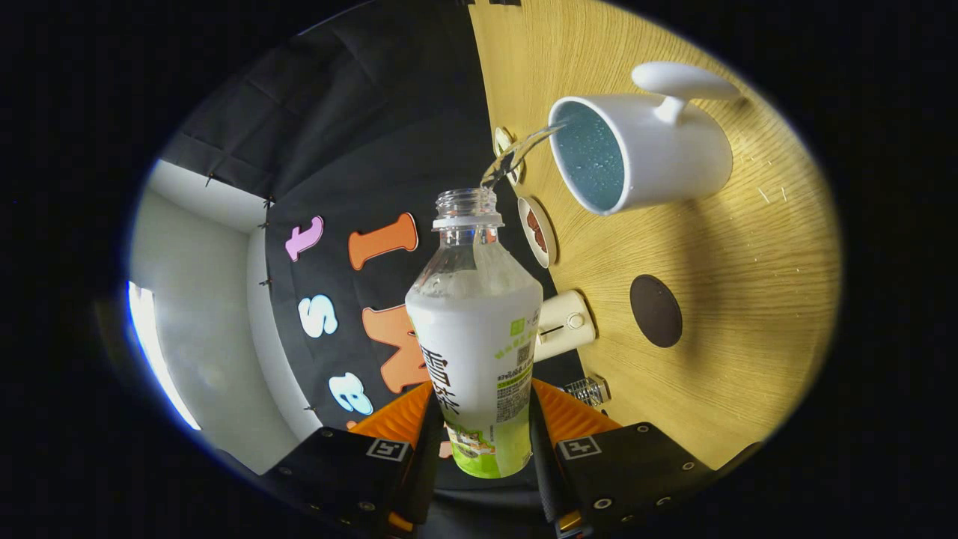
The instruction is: Take the bottle from table, then pour the juice into the cup, finally place the bottle on the coaster
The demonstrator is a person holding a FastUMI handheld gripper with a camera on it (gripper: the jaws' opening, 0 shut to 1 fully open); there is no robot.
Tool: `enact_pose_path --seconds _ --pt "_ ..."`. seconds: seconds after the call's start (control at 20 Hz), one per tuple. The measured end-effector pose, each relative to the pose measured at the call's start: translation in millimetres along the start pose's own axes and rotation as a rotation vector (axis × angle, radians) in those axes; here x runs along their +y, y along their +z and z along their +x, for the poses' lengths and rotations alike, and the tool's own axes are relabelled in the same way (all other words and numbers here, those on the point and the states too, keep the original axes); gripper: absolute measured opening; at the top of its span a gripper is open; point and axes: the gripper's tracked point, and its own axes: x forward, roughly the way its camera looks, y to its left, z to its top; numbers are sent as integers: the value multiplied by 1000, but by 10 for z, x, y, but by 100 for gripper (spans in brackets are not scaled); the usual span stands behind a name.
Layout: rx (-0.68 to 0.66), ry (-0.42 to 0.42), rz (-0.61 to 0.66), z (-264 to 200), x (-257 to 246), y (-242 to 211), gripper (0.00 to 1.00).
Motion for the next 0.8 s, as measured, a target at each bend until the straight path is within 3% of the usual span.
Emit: enact_pose_path --seconds 0.8 --pt "0 11 97 67 -36 12 57"
